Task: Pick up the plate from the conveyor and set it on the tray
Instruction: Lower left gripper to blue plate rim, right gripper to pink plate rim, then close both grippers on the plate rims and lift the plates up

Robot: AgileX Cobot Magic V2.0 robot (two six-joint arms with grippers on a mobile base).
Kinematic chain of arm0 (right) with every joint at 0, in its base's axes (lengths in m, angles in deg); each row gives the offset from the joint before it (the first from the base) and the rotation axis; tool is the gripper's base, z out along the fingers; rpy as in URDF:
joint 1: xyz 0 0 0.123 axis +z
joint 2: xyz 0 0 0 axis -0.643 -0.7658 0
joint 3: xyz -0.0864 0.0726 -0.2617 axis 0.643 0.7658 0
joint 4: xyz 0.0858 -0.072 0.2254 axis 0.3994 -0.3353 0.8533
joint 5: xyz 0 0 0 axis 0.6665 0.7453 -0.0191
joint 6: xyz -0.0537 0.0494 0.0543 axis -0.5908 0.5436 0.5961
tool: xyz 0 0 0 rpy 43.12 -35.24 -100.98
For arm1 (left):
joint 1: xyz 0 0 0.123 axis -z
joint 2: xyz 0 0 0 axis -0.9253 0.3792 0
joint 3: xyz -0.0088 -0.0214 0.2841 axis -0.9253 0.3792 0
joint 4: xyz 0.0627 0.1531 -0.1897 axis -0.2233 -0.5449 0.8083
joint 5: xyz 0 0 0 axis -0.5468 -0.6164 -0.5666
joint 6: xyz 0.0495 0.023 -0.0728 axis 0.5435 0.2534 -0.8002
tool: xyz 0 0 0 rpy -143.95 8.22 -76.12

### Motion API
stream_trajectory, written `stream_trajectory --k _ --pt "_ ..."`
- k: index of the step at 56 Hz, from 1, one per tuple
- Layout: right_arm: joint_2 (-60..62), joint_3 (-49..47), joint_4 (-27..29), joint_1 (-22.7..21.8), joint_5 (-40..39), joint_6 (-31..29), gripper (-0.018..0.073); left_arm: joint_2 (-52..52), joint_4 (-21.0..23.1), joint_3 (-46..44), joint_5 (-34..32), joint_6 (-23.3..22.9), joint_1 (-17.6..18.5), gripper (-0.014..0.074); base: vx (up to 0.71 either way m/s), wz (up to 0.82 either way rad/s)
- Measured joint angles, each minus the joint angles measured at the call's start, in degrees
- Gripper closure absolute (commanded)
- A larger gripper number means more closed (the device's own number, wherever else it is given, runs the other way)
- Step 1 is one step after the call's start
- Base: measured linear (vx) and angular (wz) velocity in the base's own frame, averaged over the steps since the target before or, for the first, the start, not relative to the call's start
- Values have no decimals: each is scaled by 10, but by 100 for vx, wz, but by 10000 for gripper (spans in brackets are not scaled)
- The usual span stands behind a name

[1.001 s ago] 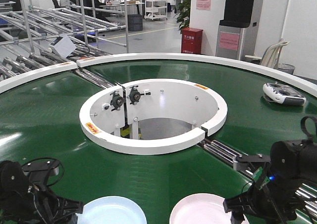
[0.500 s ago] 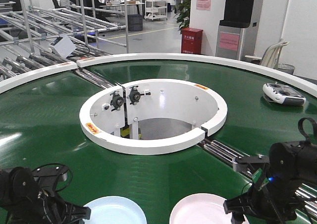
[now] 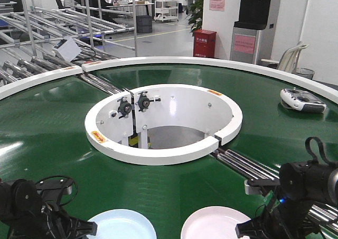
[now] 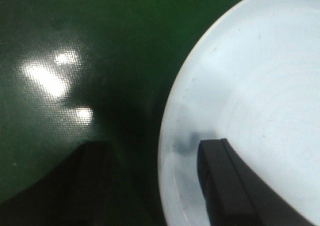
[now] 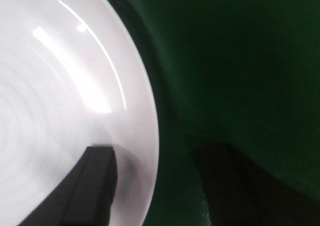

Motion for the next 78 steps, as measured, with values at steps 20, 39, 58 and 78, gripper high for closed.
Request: stream_trajectory --k 20,39,58,78 --pt "1 -6 11 0 -7 22 575 0 3 -1 0 -1 0 603 0 0" --pt "19 -5 9 0 1 22 571 -37 4 -1 6 -1 0 603 0 0" --pt "166 -1 -4 0 25 17 571 -174 0 -1 15 1 0 602 0 0" --pt "389 -1 -4 0 64 10 571 -367 -4 0 48 1 0 602 0 0"
